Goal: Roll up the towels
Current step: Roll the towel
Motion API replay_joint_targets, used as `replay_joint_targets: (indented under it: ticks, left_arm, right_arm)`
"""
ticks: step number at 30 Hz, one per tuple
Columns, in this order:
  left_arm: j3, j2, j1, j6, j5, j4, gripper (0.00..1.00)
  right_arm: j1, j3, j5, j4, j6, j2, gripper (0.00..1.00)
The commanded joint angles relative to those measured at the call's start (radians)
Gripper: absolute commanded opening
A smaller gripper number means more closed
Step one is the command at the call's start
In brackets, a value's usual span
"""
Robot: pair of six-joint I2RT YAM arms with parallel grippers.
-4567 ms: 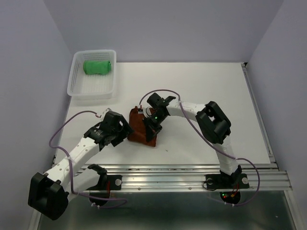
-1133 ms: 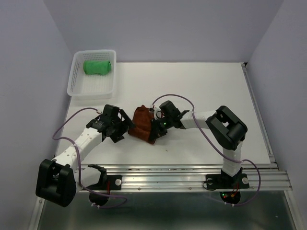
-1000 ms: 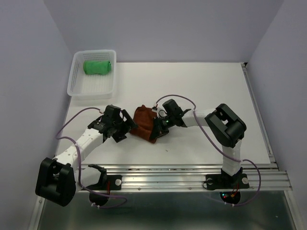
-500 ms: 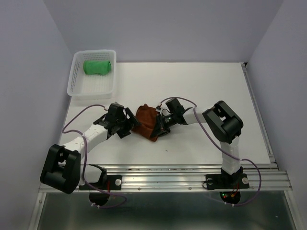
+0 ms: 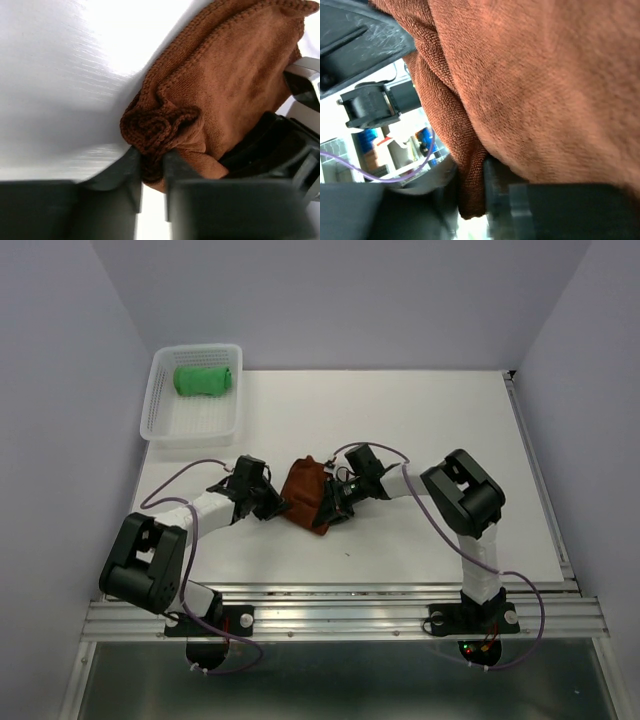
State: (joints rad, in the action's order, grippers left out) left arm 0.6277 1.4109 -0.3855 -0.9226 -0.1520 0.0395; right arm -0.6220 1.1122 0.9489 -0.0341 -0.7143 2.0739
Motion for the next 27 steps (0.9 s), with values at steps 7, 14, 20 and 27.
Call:
replay_joint_targets:
  ticks: [7, 14, 20, 27]
  left_arm:
    - [0.055, 0.043, -0.007, 0.024, 0.046, 0.088, 0.0]
    - [0.087, -0.007, -0.018, 0.021, 0.042, 0.233, 0.0]
    - [0.128, -0.041, -0.032, 0.021, 0.062, 0.322, 0.0]
    - [0.147, -0.05, -0.036, 0.011, 0.052, 0.358, 0.0]
  right_arm:
    - [-0.004, 0.014, -0.261, 0.148, 0.361, -0.3, 0.65]
    - [-0.189, -0.06, -0.639, 0.157, 0.649, -0.541, 0.75]
    - [-0.347, -0.06, -0.832, 0.135, 0.779, -0.535, 0.75]
    - [-0.435, -0.022, -0.975, 0.166, 0.866, -0.437, 0.75]
